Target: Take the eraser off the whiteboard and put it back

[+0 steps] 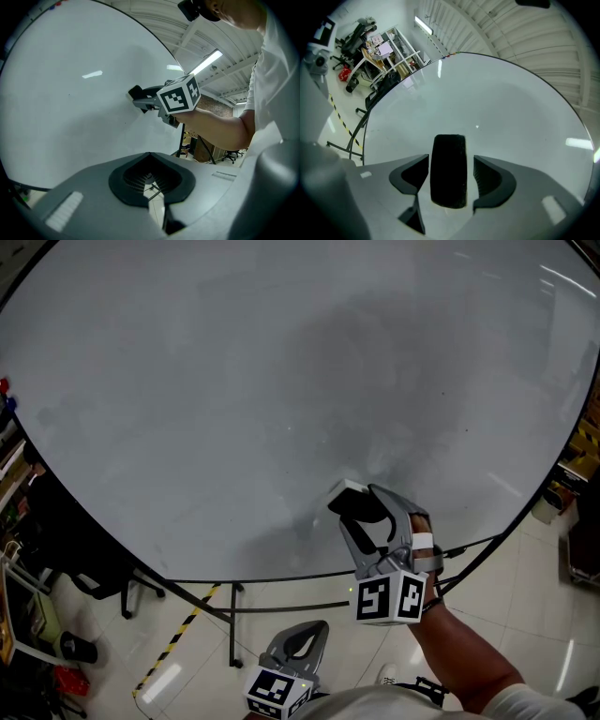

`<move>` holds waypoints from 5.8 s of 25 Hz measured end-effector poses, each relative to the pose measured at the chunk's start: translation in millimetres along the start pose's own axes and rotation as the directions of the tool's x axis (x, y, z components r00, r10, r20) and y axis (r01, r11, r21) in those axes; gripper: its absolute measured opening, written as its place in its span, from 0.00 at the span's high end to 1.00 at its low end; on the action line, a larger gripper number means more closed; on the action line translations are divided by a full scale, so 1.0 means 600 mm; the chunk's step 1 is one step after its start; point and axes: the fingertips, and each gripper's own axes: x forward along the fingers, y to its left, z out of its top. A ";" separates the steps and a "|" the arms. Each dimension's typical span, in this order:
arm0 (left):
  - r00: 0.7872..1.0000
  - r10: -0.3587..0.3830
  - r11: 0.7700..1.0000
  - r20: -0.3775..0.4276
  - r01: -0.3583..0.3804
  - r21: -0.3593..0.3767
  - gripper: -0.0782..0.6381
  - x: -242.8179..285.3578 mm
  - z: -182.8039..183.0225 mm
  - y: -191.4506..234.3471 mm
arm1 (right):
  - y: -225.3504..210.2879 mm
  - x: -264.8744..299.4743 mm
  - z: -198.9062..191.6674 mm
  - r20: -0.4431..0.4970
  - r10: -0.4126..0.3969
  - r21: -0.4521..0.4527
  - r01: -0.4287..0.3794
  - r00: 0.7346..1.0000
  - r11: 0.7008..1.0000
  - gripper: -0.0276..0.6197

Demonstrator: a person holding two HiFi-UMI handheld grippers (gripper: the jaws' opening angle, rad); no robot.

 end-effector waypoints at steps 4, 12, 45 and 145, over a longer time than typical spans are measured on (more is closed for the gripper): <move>1.000 -0.001 1.000 -0.005 0.001 -0.003 0.87 0.000 0.001 -0.001 | 0.005 -0.033 -0.002 0.020 0.043 0.099 -0.045 0.999 0.994 0.52; 1.000 -0.004 1.000 -0.019 0.004 0.011 0.87 0.008 -0.008 -0.002 | 0.028 -0.115 -0.008 0.111 0.099 0.225 -0.122 0.989 0.967 0.95; 1.000 -0.023 1.000 -0.007 0.023 0.008 0.87 0.014 0.018 -0.009 | 0.138 -0.242 -0.100 0.345 0.400 0.752 -0.505 0.849 0.423 0.95; 0.997 -0.067 0.998 -0.027 0.068 0.012 0.87 -0.090 -0.049 -0.156 | 0.188 -0.455 -0.116 0.225 0.395 0.782 -0.407 0.891 0.472 0.96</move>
